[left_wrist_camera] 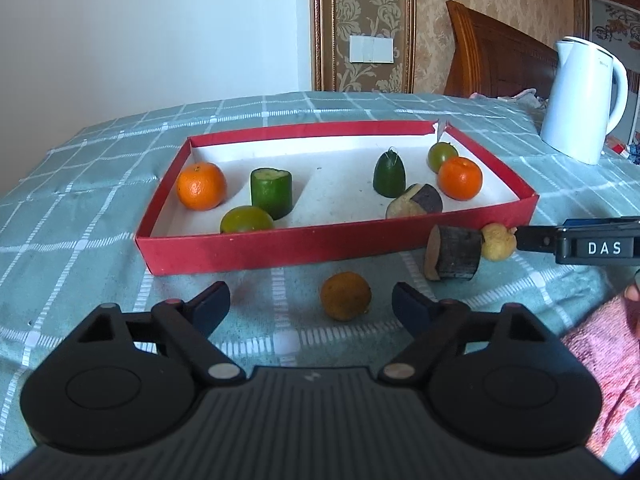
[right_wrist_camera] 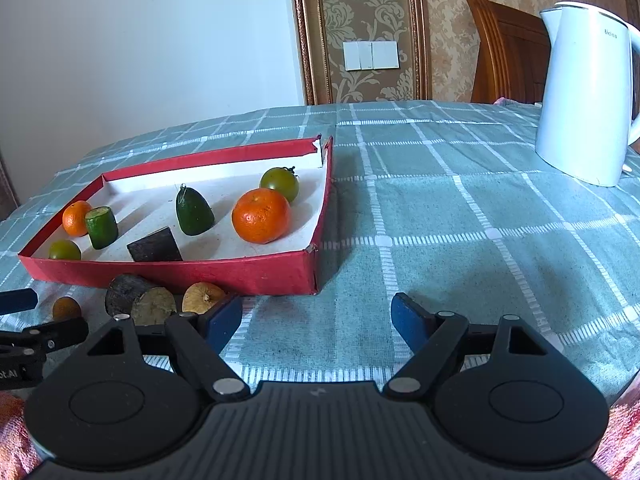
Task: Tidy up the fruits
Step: 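Move the left gripper to the small brown round fruit and close on it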
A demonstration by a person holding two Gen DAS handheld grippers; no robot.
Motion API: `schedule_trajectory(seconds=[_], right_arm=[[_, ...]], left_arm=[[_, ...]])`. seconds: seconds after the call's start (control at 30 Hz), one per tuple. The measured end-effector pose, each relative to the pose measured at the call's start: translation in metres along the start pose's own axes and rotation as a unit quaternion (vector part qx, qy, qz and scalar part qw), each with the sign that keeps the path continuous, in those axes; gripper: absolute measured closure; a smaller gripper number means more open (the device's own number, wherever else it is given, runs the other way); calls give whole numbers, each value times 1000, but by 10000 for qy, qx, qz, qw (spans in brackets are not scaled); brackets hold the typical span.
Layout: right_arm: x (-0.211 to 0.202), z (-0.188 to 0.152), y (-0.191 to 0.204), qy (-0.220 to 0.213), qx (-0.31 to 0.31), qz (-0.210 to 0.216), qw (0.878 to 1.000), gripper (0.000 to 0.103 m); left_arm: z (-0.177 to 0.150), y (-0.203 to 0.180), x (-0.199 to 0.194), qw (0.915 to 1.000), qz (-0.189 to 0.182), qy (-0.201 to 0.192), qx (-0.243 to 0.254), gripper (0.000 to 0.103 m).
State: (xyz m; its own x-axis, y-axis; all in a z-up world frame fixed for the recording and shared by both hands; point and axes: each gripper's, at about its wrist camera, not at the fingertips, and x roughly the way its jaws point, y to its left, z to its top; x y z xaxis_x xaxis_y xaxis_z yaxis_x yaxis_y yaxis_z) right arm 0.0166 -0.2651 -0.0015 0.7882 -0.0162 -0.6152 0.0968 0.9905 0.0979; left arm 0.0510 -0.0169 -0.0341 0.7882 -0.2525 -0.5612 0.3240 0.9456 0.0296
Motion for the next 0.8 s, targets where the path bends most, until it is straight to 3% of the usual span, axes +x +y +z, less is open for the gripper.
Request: schedule_trajectory(seconds=[0.2,0.27,0.4,0.47,0.8], right_arm=[[0,0,0,4,-1,-1,10000,21],[0,0,0,3,-1,-2,10000,21],[1,0,0,3,12,-11,10000,21],[1,0,0,4,8,-12,10000,21],[2,-1,0,6,7,-35,10000,21]], left_arm=[[2,-4,-2,9999,-27,-96,135,21],[2,-5,0,9998,-112,-35,177,44],[2,-2,2,9997,-235,34,97,60],[2,-1,2,9994,-331,17,81,75],[7,-4,-15,9984,-412,-284,276,79]])
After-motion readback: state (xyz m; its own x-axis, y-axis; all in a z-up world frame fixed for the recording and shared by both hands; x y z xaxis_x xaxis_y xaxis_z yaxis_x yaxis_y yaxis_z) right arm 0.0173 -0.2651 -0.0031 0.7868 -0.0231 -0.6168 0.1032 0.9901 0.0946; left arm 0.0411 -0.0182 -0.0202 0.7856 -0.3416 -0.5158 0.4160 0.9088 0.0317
